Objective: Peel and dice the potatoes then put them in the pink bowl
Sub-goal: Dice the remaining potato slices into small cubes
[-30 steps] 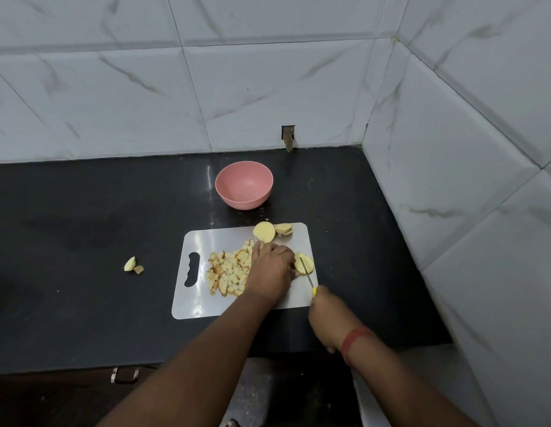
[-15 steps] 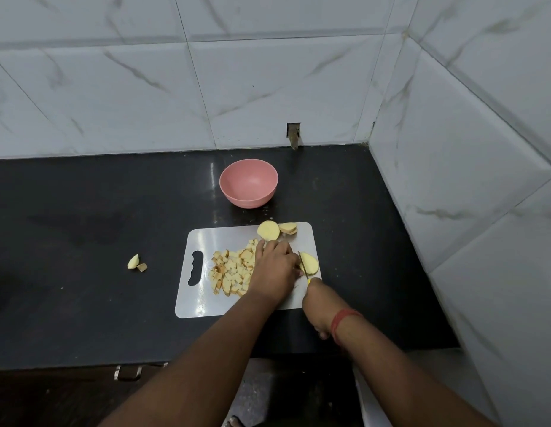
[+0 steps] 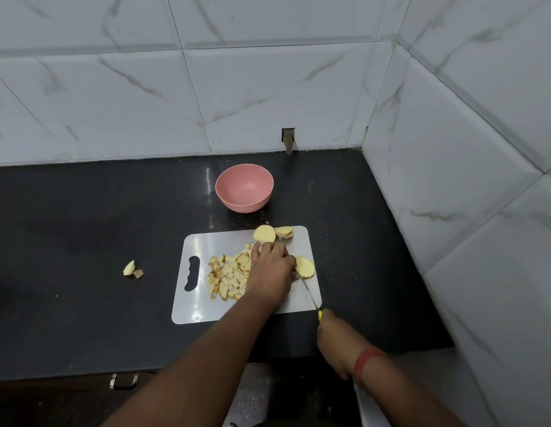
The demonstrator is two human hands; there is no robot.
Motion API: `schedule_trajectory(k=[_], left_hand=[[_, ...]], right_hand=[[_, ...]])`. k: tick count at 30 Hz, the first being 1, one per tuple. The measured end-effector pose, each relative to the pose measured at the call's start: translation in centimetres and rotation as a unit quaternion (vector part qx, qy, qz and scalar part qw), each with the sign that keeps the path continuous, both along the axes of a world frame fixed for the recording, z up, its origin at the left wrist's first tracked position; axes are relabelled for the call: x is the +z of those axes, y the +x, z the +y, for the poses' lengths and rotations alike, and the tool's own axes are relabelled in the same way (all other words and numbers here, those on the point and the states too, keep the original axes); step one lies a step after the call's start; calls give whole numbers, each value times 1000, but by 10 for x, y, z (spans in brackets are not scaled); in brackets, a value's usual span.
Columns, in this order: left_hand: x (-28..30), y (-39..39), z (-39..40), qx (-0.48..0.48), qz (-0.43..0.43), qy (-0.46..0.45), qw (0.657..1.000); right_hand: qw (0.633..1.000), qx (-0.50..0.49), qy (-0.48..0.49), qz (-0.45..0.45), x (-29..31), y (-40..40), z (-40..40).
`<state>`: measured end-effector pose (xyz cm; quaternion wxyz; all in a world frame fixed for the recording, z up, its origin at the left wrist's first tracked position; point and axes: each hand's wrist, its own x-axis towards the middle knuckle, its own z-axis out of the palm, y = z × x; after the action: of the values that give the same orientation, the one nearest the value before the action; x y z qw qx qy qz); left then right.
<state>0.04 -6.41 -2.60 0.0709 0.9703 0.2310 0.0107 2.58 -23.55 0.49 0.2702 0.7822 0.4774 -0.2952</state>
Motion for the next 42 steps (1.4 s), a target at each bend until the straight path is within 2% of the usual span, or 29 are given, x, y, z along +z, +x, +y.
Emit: schedule_trajectory(k=[1, 3, 4, 6, 9, 13, 20, 26, 33, 42], left_hand=[[1, 0, 0, -4, 3, 2, 1000], [3, 0, 0, -17, 17, 12, 1000], [5, 0, 0, -28, 24, 21, 999], [6, -1, 0, -53, 33, 44, 997], [6, -3, -1, -83, 43, 66, 993], [8, -3, -3, -99, 50, 76, 991], [9, -6, -7, -97, 39, 82, 991], [5, -10, -6, -103, 38, 80, 991], [6, -12, -5, -125, 42, 76, 988], [-2, -13, 4, -163, 8, 73, 984]], right_hand=[[995, -93, 26, 39, 3, -3, -3], [931, -284, 181, 145, -4, -2, -7], [908, -326, 222, 142, -8, 2, -8], [892, -334, 282, 111, -5, 8, -8], [848, -374, 354, 126, -1, 19, 2], [813, -401, 399, 135, -1, 36, 25], [842, -367, 381, 103, -10, 45, 61], [833, -368, 399, 104, -20, 49, 74], [863, -273, 424, 34, -23, 64, 89], [860, -260, 435, 63, -21, 87, 99]])
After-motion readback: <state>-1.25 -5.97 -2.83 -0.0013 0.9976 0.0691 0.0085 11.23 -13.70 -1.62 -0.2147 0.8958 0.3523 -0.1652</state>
